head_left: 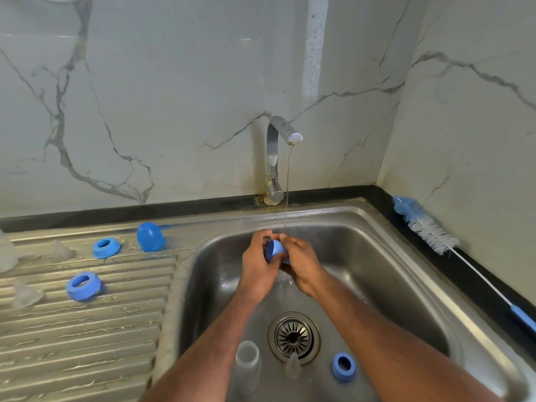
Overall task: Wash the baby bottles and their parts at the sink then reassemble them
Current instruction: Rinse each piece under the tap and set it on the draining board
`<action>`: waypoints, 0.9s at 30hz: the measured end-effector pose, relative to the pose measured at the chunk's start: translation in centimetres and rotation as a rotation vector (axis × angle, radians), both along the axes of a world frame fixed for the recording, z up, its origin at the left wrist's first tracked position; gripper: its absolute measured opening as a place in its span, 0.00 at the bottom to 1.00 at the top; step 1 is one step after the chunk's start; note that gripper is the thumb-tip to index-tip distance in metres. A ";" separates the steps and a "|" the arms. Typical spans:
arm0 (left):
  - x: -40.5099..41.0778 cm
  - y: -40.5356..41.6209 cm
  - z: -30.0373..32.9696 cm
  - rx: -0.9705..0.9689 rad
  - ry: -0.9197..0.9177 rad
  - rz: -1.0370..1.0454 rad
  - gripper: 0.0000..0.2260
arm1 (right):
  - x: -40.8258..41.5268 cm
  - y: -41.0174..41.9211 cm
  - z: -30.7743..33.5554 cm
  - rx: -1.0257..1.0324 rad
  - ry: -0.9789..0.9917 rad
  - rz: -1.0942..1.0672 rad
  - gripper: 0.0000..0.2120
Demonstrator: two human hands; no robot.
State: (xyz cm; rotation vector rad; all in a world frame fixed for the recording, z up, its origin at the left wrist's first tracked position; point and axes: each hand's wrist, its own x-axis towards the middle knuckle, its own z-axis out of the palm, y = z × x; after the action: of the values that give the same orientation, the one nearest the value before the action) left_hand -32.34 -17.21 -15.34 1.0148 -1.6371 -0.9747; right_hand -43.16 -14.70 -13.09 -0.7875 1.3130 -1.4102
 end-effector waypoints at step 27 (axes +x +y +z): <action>-0.1 0.6 0.6 0.016 -0.225 0.054 0.11 | 0.4 -0.2 -0.2 -0.057 -0.070 -0.027 0.08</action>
State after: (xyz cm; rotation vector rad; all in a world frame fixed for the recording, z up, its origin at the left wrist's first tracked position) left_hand -32.44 -16.61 -14.78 1.2088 -1.7765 -0.8631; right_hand -42.76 -14.87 -13.29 -0.7539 1.2381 -1.4891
